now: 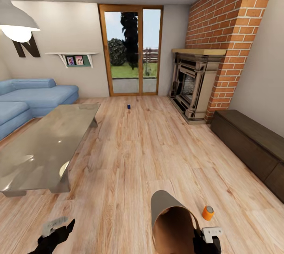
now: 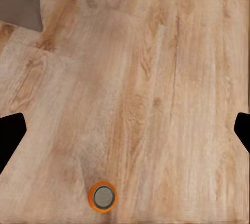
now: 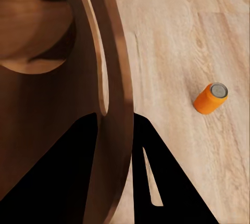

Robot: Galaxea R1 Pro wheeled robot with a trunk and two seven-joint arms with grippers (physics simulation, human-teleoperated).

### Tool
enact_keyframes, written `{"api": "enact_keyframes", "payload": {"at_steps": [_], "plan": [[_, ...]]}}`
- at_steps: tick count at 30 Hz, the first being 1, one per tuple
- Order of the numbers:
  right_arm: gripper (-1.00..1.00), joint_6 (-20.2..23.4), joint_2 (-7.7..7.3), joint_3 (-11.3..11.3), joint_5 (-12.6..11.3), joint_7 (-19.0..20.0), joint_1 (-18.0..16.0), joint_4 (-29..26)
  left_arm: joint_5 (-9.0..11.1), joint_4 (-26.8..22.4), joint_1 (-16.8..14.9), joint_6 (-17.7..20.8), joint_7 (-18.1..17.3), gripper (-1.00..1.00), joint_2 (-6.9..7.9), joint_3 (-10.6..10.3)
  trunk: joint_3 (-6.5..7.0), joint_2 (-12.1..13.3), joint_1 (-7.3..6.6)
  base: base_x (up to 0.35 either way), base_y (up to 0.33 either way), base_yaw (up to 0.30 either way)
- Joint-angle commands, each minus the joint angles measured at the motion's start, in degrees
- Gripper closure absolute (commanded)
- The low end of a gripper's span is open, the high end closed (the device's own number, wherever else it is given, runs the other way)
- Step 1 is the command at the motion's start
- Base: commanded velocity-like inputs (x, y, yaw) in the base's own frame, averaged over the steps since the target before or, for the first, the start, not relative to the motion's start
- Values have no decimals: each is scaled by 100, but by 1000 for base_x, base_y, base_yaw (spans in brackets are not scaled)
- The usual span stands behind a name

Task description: Put the three can of soda from the living room inside the tash can in the kitchen.

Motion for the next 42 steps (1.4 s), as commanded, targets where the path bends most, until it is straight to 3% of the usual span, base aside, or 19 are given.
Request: {"api": "enact_keyframes", "payload": {"at_steps": [1, 4, 11, 19, 20, 42], "plan": [[100, 33, 23, -3, -13, 31, -33, -6, 0, 33, -33, 33, 33, -100, -33, -33, 0, 0, 0, 0, 0, 0], [100, 129, 23, -3, -13, 31, -125, -6, 0, 130, -130, 130, 129, -100, -131, -132, 0, 0, 0, 0, 0, 0], [100, 330, -7, 0, -34, 40, -339, -22, -43, 353, -357, 288, 287, -100, -76, -359, 0, 0, 0, 0, 0, 0], [100, 71, 249, -24, -16, 80, -127, -34, -298, 157, -98, 33, 30, -100, -338, -620, 0, 0, 0, 0, 0, 0], [100, -742, 399, -26, -14, 225, 280, -35, -328, 64, 472, -578, -356, -100, -504, -863, 0, 0, 0, 0, 0, 0], [100, -773, 410, -36, -14, 213, 318, -35, -335, 46, 502, -602, -372, -100, -515, -867, 0, 0, 0, 0, 0, 0]]}}
